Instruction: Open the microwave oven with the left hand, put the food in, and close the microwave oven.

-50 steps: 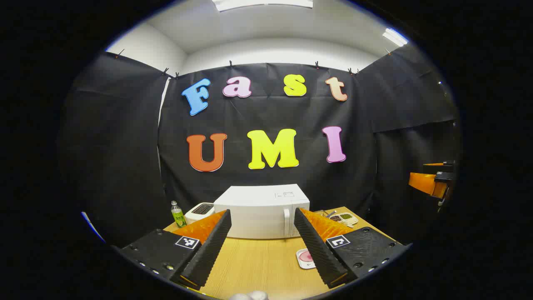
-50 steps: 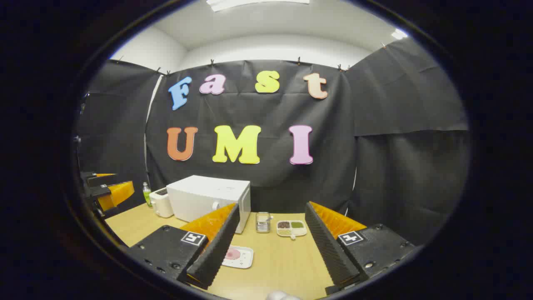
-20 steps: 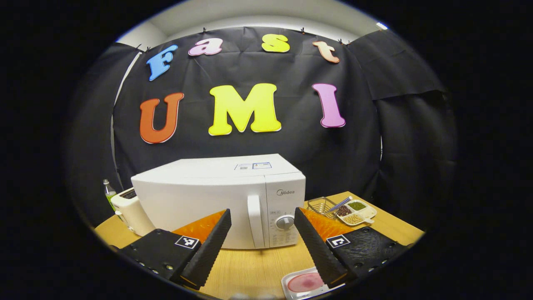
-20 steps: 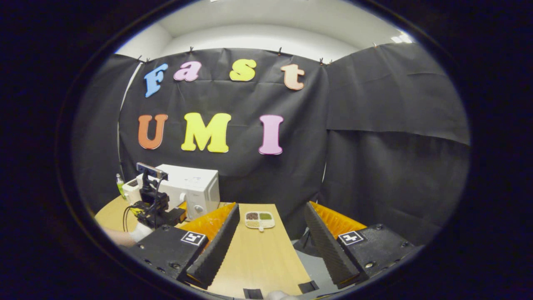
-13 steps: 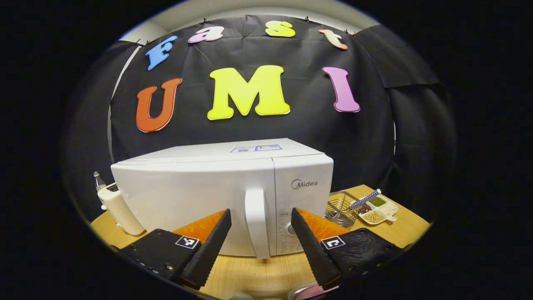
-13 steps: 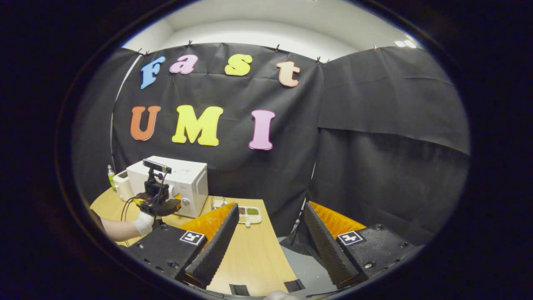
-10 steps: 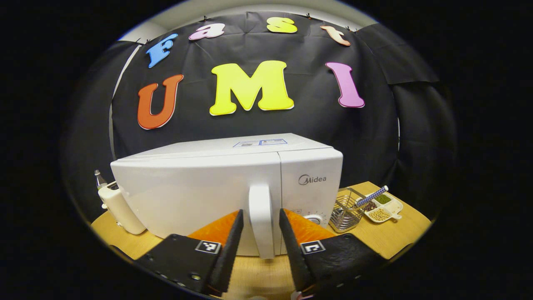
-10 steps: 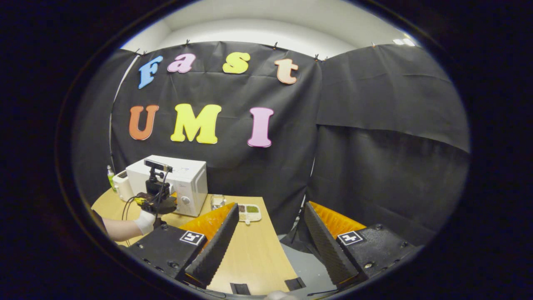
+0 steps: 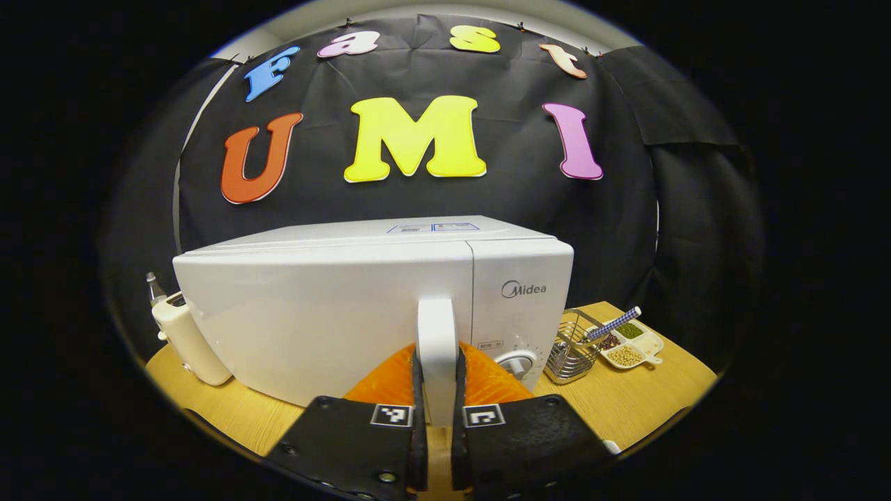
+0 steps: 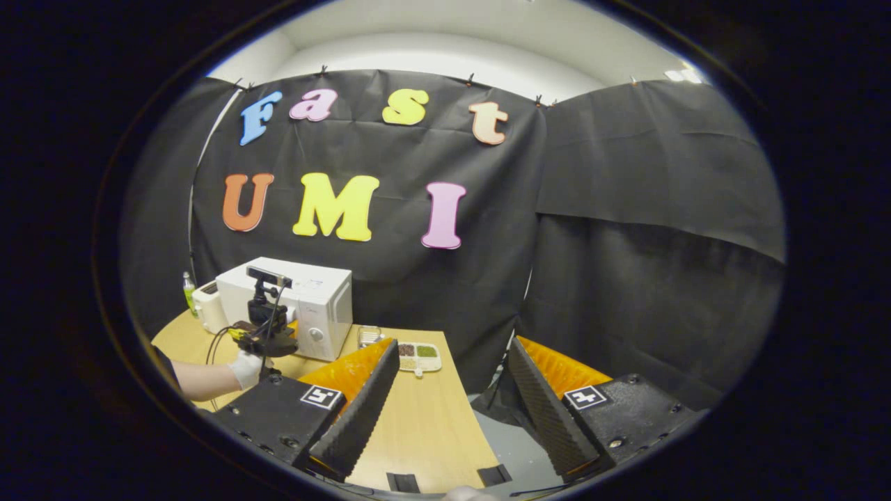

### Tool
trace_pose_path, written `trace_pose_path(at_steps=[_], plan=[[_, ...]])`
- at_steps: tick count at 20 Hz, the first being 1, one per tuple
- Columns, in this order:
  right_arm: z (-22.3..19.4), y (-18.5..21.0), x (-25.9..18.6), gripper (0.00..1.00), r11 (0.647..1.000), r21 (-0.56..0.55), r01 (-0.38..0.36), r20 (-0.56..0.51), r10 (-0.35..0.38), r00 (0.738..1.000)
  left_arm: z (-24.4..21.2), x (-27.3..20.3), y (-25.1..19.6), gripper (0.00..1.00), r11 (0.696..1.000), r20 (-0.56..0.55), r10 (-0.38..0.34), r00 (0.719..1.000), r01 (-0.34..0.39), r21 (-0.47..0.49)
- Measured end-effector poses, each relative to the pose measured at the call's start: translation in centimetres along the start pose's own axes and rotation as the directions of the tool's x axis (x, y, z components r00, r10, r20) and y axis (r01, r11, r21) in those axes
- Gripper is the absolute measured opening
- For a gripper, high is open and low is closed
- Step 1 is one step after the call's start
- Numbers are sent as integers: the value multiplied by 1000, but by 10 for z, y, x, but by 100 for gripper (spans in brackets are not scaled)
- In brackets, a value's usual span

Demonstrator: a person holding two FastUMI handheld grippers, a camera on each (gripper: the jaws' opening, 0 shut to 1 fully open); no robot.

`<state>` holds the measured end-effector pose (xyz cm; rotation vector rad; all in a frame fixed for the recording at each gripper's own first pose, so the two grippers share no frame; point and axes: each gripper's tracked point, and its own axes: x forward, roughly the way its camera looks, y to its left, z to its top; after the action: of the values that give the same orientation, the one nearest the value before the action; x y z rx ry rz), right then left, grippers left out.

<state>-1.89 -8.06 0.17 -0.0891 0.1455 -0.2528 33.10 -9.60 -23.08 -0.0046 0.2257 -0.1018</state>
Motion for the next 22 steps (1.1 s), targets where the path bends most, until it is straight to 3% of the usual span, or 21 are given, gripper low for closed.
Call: trace_pose_path(at_steps=[1, 4, 7, 8, 9, 10, 14, 17, 18, 22], plan=[[1, 0, -2, 94, 1000, 2, 0, 4, 0, 1000, -1, 0, 0, 10, 1000, -1, -1, 1000, 1, 0], [-1, -4, -6, 94, 1000, 14, 18, 6, -18, 1000, -5, -8, 1, 10, 1000, -17, -3, 1000, 3, -11], [-5, -1, -6, 100, 999, 29, 13, -1, -13, 1000, -8, -46, 7, 10, 1000, 31, -10, 999, 10, 16], [-6, 3, -7, 100, 1000, 26, 3, -2, -3, 1000, -15, -61, 12, 10, 1000, 26, -13, 1000, 12, 13], [-7, 7, -6, 94, 1000, 18, -7, -1, 7, 1000, -18, -77, 15, 10, 1000, 37, -22, 999, 21, 17], [-7, 12, -5, 100, 1000, 12, -19, 1, 19, 1000, -22, -93, 22, 10, 999, 34, -29, 999, 28, 24], [-10, 50, -1, 100, 992, 25, -120, -10, 120, 993, -37, -149, 57, 11, 999, 21, -17, 1000, 16, 40], [-13, 83, -2, 100, 978, 25, -209, -21, 210, 977, -45, -186, 90, 13, 998, 2, 42, 999, -42, 38], [-12, 94, -6, 94, 971, 26, -238, -20, 238, 971, -45, -195, 101, 13, 997, 2, 67, 998, -67, 36], [-15, 121, -22, 94, 951, 19, -310, -8, 310, 951, -54, -233, 161, 26, 972, -20, 229, 973, -227, 68]])
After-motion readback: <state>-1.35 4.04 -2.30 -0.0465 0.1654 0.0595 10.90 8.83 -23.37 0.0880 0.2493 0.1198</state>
